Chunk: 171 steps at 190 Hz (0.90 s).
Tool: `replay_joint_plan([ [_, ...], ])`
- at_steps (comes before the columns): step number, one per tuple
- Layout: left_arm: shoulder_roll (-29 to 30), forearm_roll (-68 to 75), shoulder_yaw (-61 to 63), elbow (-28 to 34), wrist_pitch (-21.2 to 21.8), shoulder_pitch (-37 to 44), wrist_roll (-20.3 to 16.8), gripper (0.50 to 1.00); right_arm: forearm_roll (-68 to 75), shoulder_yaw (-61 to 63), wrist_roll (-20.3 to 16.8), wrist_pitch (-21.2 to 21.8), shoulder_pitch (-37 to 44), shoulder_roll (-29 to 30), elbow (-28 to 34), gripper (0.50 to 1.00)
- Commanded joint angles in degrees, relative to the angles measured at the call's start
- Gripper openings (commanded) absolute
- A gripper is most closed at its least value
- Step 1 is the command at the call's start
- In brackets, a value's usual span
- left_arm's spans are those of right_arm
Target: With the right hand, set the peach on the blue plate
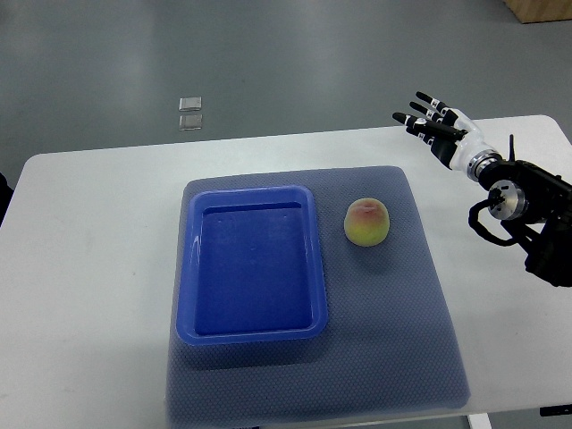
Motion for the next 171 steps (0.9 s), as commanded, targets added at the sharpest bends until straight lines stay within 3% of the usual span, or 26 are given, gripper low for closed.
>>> replay_joint_plan([
  [1,0.0,0.0,0.0,-0.1,0.0,0.0,0.0,1.0,0.0,0.0,0.0,0.1,0.1,0.0,0.0,0.928],
  [94,0.0,0.0,0.0,-0.1,0.0,0.0,0.0,1.0,0.0,0.0,0.1,-0.4,0.0,0.4,0.0,0.928],
  [115,0.0,0.0,0.0,-0.1,0.0,0.0,0.0,1.0,-0.1,0.0,2.3,-0.9,0.0,0.4,0.0,0.928],
  [171,0.0,0.0,0.0,-0.1,0.0,0.0,0.0,1.0,-0.3,-0.3,2.4,-0.2,0.0,0.4,0.0,0.93],
])
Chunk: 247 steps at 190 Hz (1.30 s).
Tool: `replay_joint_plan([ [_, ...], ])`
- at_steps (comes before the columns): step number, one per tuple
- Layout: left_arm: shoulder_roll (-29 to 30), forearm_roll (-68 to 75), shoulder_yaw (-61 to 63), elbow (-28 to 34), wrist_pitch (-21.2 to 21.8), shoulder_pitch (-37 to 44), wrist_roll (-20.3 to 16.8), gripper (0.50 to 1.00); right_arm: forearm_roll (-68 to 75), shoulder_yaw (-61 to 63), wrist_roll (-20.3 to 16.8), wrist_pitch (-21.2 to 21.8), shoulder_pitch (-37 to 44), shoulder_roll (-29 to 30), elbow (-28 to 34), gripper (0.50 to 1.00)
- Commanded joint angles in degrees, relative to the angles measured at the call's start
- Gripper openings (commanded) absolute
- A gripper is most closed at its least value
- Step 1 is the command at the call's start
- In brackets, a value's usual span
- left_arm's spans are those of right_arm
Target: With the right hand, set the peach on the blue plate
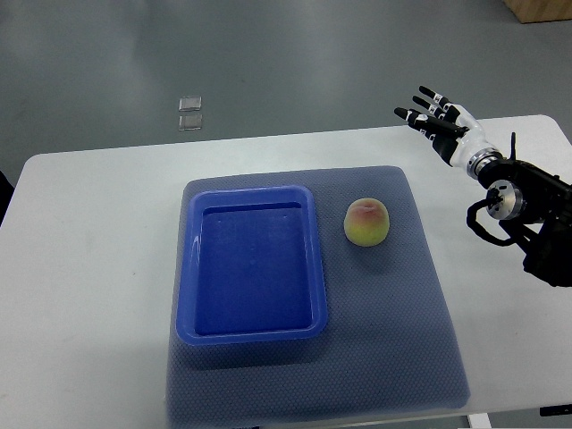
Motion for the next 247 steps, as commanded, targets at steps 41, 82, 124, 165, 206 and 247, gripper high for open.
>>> replay_joint_plan([
  [41,0.0,0.0,0.0,-0.1,0.0,0.0,0.0,1.0,-0.7,-1.1,0.0,0.9,0.1,-0.1,0.0,0.928],
  [82,0.0,0.0,0.0,-0.1,0.0,0.0,0.0,1.0,-1.4,-1.5,-0.2,1.3,0.2,-0.6,0.2,0.928],
  [124,0.0,0.0,0.0,-0.1,0.0,0.0,0.0,1.0,-4.9,-1.5,-0.3,6.3,0.4,-0.8,0.3,0.926],
  [165,0.0,0.0,0.0,-0.1,0.0,0.0,0.0,1.0,-14.1,-1.4,-0.3,7.6,1.9,-1.1,0.9,0.926],
  [206,0.0,0.0,0.0,0.0,0.0,0.0,0.0,1.0,-27.1,-1.6,-0.1,13.7,5.3,-3.0,1.6,0.924],
  [247,0.0,0.0,0.0,0.0,0.0,0.0,0.0,1.0,-38.0,-9.7,0.5,18.7,10.9,-7.7,7.6,0.924],
])
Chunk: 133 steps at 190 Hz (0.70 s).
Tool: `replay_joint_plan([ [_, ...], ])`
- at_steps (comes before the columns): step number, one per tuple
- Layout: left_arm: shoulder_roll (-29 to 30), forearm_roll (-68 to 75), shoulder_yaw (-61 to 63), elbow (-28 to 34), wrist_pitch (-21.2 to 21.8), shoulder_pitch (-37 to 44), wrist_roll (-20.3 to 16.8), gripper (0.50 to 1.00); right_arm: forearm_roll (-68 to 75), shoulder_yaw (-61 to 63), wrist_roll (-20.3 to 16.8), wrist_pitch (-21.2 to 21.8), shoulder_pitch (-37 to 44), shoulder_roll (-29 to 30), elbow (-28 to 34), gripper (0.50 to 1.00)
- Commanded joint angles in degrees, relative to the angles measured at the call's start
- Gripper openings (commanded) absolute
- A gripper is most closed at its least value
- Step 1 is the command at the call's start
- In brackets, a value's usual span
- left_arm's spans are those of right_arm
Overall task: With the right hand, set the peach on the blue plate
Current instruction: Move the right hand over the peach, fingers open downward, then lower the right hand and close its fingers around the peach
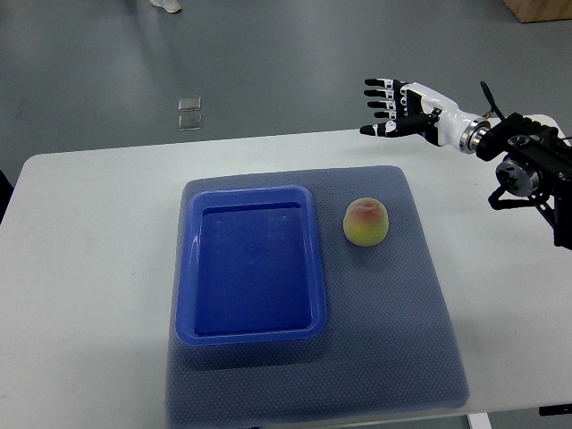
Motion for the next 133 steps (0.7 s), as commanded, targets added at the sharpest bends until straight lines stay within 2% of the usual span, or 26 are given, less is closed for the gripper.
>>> replay_joint_plan([
  [1,0.0,0.0,0.0,0.1,0.0,0.0,0.0,1.0,-5.5,-6.1,0.6,3.0,3.6,-3.7,4.5,0.924],
  [11,0.0,0.0,0.0,0.0,0.0,-0.1,0.0,1.0,-7.5,-9.9,1.6,3.9,5.8,-5.5,7.3,0.921],
  [21,0.0,0.0,0.0,0.0,0.0,-0.1,0.0,1.0,-7.5,-9.9,1.6,3.9,5.8,-5.5,7.3,0.921],
  [22,0.0,0.0,0.0,0.1,0.0,-0.1,0.0,1.0,-9.4,-13.6,2.1,4.3,7.9,-7.4,10.4,0.923],
  [28,0.0,0.0,0.0,0.1,0.0,-0.1,0.0,1.0,-10.7,-16.0,2.3,4.3,9.0,-8.5,12.5,0.924],
  [42,0.0,0.0,0.0,0.1,0.0,-0.1,0.0,1.0,-11.6,-17.2,2.4,4.3,9.8,-9.2,13.6,0.924],
  [43,0.0,0.0,0.0,0.1,0.0,-0.1,0.0,1.0,-13.8,-19.8,2.5,4.3,11.6,-10.5,16.4,0.921],
  [61,0.0,0.0,0.0,0.1,0.0,-0.1,0.0,1.0,-18.2,-23.7,2.4,4.3,14.5,-12.1,20.4,0.921],
  [118,0.0,0.0,0.0,0.0,0.0,-0.2,0.0,1.0,-27.7,-28.5,2.5,4.5,17.1,-12.0,23.2,0.921],
  [119,0.0,0.0,0.0,0.0,0.0,-0.1,0.0,1.0,-32.4,-28.6,2.5,4.4,16.9,-11.4,23.2,0.921],
  [123,0.0,0.0,0.0,0.1,0.0,-0.2,0.0,1.0,-34.7,-28.6,2.5,4.3,16.8,-11.2,23.2,0.921],
  [133,0.0,0.0,0.0,0.1,0.0,-0.1,0.0,1.0,-35.7,-28.6,2.5,4.2,16.8,-11.1,23.2,0.921],
])
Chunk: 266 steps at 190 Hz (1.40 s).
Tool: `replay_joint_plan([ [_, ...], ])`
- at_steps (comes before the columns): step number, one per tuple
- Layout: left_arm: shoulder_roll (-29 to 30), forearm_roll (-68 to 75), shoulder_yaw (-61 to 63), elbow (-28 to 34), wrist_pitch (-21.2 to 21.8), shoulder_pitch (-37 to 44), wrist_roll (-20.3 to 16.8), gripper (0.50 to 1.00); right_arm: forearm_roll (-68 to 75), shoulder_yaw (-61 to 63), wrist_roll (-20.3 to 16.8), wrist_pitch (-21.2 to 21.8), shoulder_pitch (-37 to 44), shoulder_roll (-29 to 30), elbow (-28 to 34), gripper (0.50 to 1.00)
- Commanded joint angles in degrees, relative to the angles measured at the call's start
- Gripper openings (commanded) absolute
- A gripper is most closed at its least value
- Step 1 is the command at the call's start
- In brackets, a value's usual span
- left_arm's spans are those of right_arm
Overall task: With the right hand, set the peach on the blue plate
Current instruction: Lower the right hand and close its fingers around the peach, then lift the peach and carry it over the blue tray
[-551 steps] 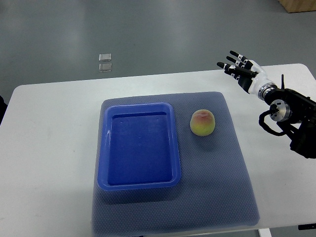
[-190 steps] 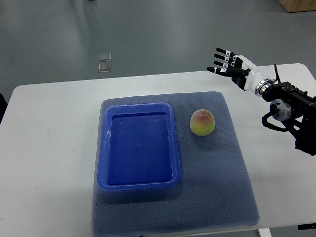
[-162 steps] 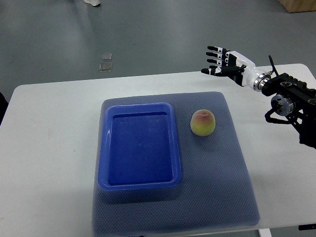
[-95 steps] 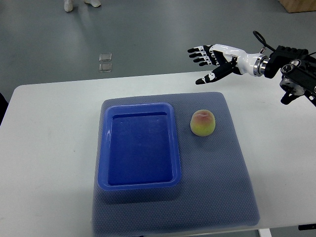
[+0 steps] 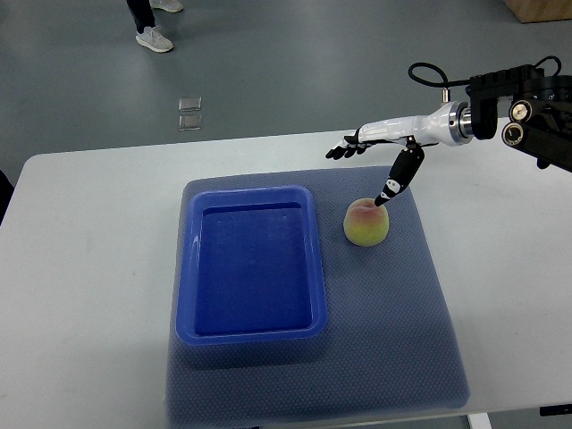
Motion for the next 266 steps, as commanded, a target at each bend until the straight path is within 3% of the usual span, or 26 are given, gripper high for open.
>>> replay_joint_plan([
  [1,0.0,0.0,0.0,0.1,0.0,0.0,0.0,1.0,-6.0,-0.2,0.0,-0.2,-0.2,0.7,0.2,0.921],
  [12,0.0,0.0,0.0,0.0,0.0,0.0,0.0,1.0,-12.2,-0.2,0.0,-0.7,-0.9,1.5,0.2,0.921],
  [141,0.0,0.0,0.0,0.0,0.0,0.0,0.0,1.0,-16.3,-4.4,0.0,-4.4,-3.2,6.7,-1.5,0.917],
  [157,0.0,0.0,0.0,0.0,0.0,0.0,0.0,1.0,-16.5,-4.8,-0.1,-4.8,-3.2,7.0,-1.8,0.901],
  [158,0.0,0.0,0.0,0.0,0.0,0.0,0.0,1.0,-16.9,-5.4,-0.1,-6.0,-3.2,7.3,-2.7,0.871],
  [173,0.0,0.0,0.0,0.0,0.0,0.0,0.0,1.0,-17.7,-6.0,-0.1,-7.3,-3.2,7.9,-3.5,0.848],
  [235,0.0,0.0,0.0,0.0,0.0,0.0,0.0,1.0,-17.9,-6.2,0.0,-6.6,-3.4,8.1,-3.6,0.832],
  [243,0.0,0.0,0.0,0.0,0.0,0.0,0.0,1.0,-17.9,-7.0,0.0,-6.7,-3.3,8.1,-3.7,0.801],
  [261,0.0,0.0,0.0,0.0,0.0,0.0,0.0,1.0,-17.9,-7.1,0.0,-6.7,-3.3,8.1,-3.6,0.787],
  [262,0.0,0.0,0.0,0.0,0.0,0.0,0.0,1.0,-17.9,-7.2,0.0,-6.8,-3.3,8.1,-3.7,0.754],
  [266,0.0,0.0,0.0,0.0,0.0,0.0,0.0,1.0,-17.9,-7.2,0.0,-7.0,-3.3,8.1,-3.7,0.744],
])
